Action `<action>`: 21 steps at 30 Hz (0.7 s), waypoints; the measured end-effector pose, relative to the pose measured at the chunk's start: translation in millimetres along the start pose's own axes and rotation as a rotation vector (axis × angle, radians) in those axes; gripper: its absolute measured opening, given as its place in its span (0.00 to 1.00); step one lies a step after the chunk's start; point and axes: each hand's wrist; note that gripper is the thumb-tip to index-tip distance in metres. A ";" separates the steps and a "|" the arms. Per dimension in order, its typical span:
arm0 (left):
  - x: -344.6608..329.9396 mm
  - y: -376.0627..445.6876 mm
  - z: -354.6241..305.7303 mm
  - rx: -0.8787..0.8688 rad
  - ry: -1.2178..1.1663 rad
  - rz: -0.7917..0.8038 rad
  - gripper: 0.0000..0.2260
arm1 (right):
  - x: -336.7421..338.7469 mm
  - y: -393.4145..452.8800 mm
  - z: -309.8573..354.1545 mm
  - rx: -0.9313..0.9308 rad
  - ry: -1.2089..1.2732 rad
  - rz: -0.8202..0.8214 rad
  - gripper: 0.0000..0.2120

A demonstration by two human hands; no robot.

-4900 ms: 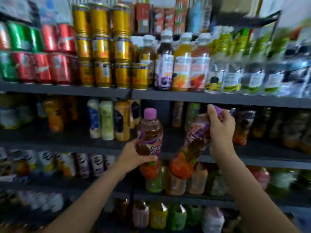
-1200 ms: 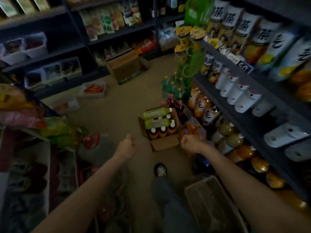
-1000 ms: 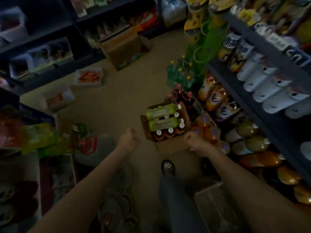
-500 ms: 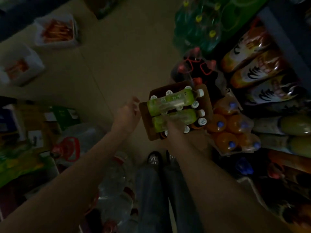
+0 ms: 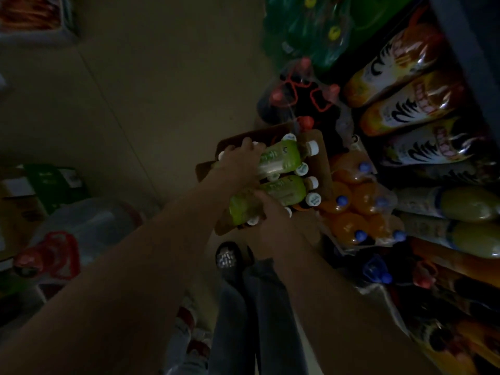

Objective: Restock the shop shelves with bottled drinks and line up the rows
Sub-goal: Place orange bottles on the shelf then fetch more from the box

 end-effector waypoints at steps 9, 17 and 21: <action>13.1 -88.5 14.7 0.281 -0.610 0.005 0.30 | 37.8 -59.6 14.6 -0.085 0.082 -0.003 0.21; 97.2 -190.3 -16.7 0.374 -0.951 -0.186 0.29 | 59.5 -161.0 43.2 0.090 0.151 0.103 0.26; 140.2 -233.9 -78.9 0.224 -0.959 -0.273 0.23 | 100.6 -227.7 48.4 0.394 0.151 0.038 0.30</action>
Point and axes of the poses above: each hand's wrist, its own y-axis towards the middle knuckle, its own x-axis out of the back of the hand, z = x × y, and after that the axes turned 1 degree about -y, right-handed
